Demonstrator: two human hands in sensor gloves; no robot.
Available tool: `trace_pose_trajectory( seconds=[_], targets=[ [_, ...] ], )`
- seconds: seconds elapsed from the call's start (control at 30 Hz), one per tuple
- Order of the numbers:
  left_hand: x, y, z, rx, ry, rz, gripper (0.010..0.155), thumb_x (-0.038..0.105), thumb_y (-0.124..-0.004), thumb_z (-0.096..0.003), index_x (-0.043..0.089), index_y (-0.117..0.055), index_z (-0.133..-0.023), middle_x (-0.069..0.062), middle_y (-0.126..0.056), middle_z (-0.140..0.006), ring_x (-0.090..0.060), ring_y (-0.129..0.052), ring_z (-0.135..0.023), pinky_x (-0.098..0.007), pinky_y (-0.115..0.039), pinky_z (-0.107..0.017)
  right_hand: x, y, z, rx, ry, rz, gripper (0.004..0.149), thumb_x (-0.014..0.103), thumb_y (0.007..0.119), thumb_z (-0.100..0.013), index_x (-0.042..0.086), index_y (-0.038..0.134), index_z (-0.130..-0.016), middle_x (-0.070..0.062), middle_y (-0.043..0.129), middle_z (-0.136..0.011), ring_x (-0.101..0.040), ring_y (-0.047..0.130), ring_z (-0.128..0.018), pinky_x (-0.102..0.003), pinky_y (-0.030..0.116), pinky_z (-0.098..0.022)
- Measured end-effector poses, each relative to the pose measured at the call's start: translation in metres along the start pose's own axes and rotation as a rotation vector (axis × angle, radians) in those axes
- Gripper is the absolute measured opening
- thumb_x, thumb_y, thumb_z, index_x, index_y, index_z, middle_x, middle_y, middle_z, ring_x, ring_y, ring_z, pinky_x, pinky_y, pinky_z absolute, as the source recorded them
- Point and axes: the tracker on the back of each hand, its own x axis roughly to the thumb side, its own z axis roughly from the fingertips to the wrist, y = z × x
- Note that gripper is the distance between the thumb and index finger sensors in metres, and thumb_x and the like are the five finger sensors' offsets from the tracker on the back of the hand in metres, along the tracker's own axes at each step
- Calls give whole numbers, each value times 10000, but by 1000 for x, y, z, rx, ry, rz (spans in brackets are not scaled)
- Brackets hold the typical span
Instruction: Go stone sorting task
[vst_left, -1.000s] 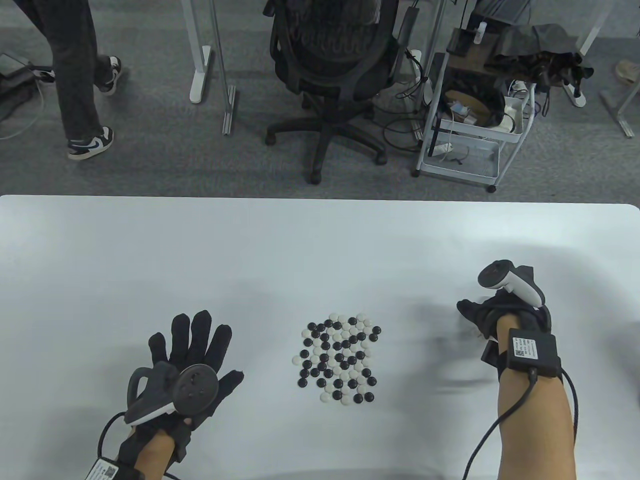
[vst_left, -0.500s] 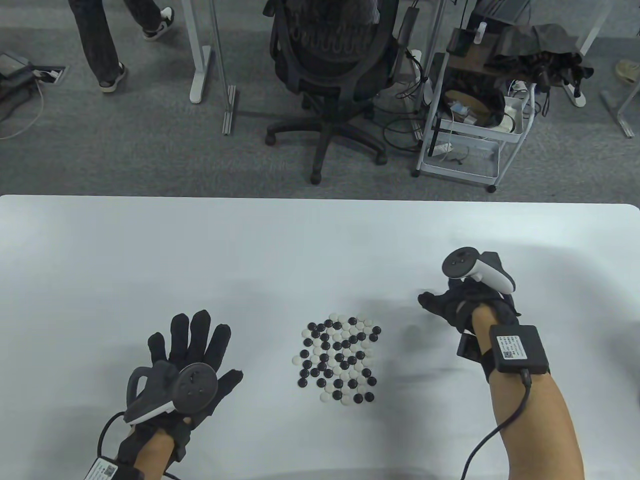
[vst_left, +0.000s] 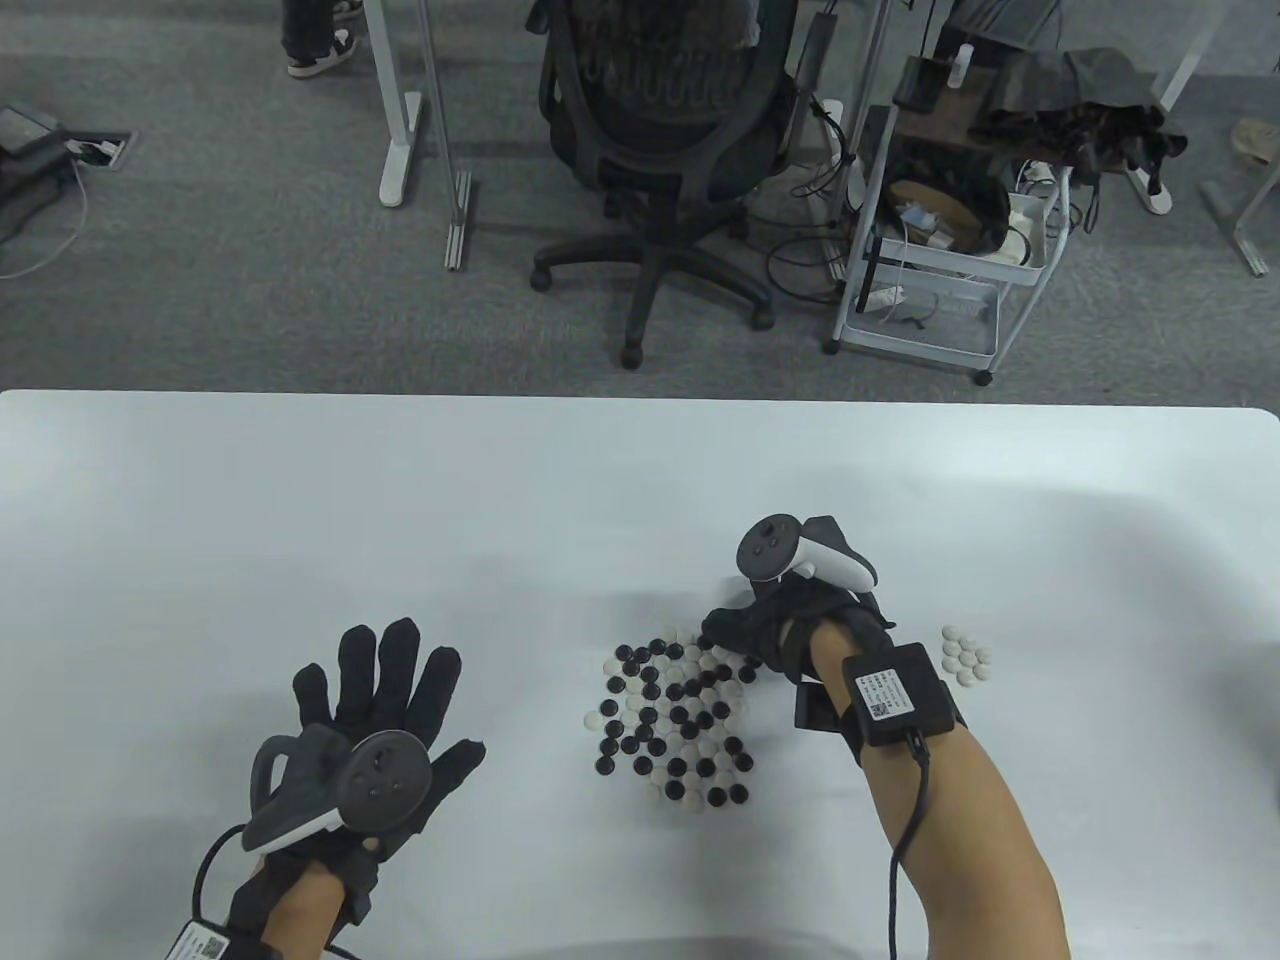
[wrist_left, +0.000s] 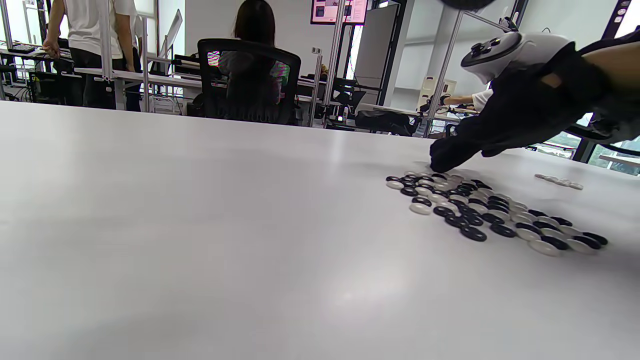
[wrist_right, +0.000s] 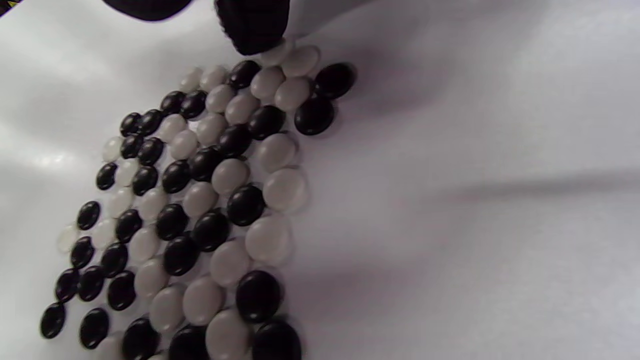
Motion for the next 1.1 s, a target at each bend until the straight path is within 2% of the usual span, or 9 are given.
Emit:
trace_pose_trajectory(
  seconds=[0.1,0.23,0.47,0.67,0.83,1.1],
  targets=[
    [0,1,0,3,-7,3,774,544,-434,-635,84,-215,-1217,-379,-12,-1218,-651,20,-1010,-886,-103,-596,-10,-4,0,-12,21,-21,609,517,479,-554,261,539,-1103,-246,-3,-1106,-549,-122,-885,-823,59,-556],
    [0,0,0,2,-7,4,773,544,-434,-635,84,-214,-1217,-378,-14,-1218,-651,19,-1009,-887,-103,-595,-34,-15,7,-52,120,-16,607,517,477,-552,260,545,-1098,-244,0,-1109,-548,-121,-887,-822,60,-559],
    [-1,0,1,5,-2,3,774,544,-433,-636,85,-211,-1218,-378,-8,-1217,-649,28,-1007,-886,-97,-592,-94,-28,37,-81,304,-29,614,520,472,-551,250,573,-1094,-242,6,-1113,-549,-120,-889,-824,60,-559],
    [0,0,1,-5,4,-3,772,544,-433,-636,86,-212,-1217,-378,-5,-1214,-648,35,-1000,-878,-86,-585,-134,-28,57,-99,382,-82,623,519,476,-550,239,575,-1098,-242,10,-1115,-550,-120,-889,-824,60,-558],
    [1,-1,0,-16,6,-9,771,545,-433,-636,88,-211,-1217,-376,-5,-1213,-645,34,-1001,-877,-86,-584,-151,-27,68,-111,418,-100,626,518,476,-551,237,569,-1102,-244,8,-1114,-551,-122,-888,-824,60,-558],
    [1,-2,-2,-26,13,-10,771,544,-432,-636,87,-212,-1217,-377,-6,-1213,-647,34,-1001,-879,-88,-585,-162,-27,73,-128,445,-115,632,519,475,-551,230,564,-1106,-248,5,-1113,-553,-121,-886,-824,64,-556]
  ],
)
